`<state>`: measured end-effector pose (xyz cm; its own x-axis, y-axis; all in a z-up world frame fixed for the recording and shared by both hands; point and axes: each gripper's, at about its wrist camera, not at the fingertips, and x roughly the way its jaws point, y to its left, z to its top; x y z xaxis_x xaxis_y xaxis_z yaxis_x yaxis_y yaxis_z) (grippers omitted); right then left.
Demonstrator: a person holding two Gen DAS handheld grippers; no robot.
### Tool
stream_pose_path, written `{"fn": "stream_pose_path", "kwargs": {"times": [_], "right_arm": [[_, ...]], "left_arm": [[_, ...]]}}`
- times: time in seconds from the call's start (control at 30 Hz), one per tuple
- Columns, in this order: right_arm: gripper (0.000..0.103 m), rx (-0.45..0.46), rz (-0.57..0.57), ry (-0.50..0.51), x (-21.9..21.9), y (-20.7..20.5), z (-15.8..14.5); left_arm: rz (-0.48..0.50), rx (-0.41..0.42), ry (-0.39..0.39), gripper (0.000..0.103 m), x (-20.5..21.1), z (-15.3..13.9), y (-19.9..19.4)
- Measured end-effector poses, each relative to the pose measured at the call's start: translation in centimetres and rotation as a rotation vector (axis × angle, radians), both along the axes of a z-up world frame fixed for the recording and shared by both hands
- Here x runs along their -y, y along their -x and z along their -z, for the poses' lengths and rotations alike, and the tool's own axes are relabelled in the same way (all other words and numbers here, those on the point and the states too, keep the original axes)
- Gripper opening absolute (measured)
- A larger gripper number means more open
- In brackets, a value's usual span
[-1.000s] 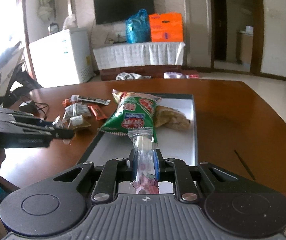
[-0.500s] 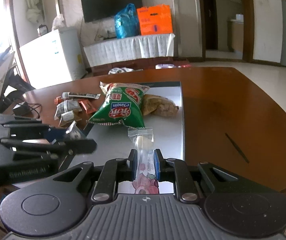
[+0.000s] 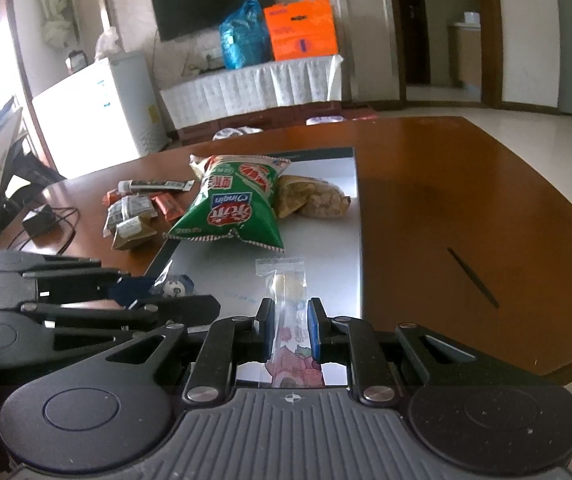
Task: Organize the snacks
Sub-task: 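Carry both held packets over the white box with both tools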
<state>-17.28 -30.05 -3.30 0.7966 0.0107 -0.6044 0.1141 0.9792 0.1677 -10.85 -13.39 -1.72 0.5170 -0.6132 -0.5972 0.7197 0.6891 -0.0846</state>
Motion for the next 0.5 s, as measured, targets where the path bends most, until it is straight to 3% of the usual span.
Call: {"fn": "stream_pose_path", "kwargs": {"times": [0.3,0.5], "right_arm": [[0.019,0.005,0.030,-0.036,0.8,-0.4,0.2],[0.020,0.007,0.041,-0.020,0.8,-0.8,0.5]], "left_arm": [[-0.018,-0.038,-0.016,0.022,0.5,1.5,-0.6],[-0.014,-0.014,0.028,0.022,0.3,2.2,-1.3]]}}
